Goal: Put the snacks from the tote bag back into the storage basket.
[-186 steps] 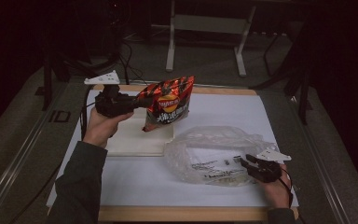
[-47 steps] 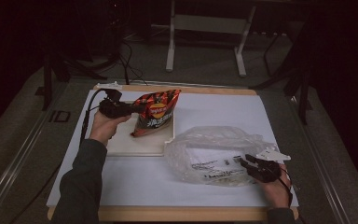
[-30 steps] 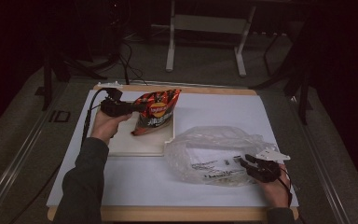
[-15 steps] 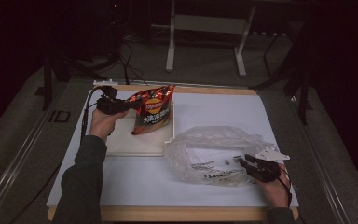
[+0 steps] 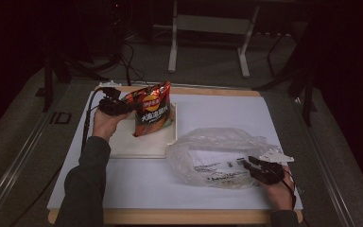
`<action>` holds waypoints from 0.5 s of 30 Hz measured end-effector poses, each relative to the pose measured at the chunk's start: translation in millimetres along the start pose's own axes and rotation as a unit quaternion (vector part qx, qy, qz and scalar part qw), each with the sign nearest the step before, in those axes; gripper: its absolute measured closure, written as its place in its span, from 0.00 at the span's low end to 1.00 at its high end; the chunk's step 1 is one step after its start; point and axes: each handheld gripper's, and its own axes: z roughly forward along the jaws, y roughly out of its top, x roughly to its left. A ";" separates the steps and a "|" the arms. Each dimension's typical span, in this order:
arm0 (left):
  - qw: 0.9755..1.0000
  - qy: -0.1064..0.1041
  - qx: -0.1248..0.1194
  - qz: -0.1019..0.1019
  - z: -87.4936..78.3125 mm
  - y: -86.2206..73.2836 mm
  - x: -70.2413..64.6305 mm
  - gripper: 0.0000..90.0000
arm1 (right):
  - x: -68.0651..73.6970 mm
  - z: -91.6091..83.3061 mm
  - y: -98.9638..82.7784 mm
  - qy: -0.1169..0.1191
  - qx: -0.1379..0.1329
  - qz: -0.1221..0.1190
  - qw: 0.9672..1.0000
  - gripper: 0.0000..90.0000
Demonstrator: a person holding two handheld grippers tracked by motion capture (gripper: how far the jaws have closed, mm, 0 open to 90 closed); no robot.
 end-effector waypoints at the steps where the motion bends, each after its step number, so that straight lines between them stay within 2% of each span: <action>1: 1.000 0.002 0.000 0.000 1.0 -0.2 -0.1 0.70 | -0.1 -0.1 -0.1 0.000 0.000 0.000 1.000 0.71; 8: 0.999 0.027 0.017 0.014 5.9 -2.1 -3.2 0.65 | -0.5 0.0 -1.0 0.000 0.000 0.001 1.000 0.71; 11: 0.998 0.046 0.031 0.021 8.0 -4.2 -4.5 0.63 | -0.1 0.3 -1.5 0.000 0.000 0.001 1.000 0.71; 15: 0.998 0.050 0.036 0.023 8.5 -7.3 -5.5 0.61 | 0.0 0.1 -2.2 0.000 0.001 0.003 1.000 0.71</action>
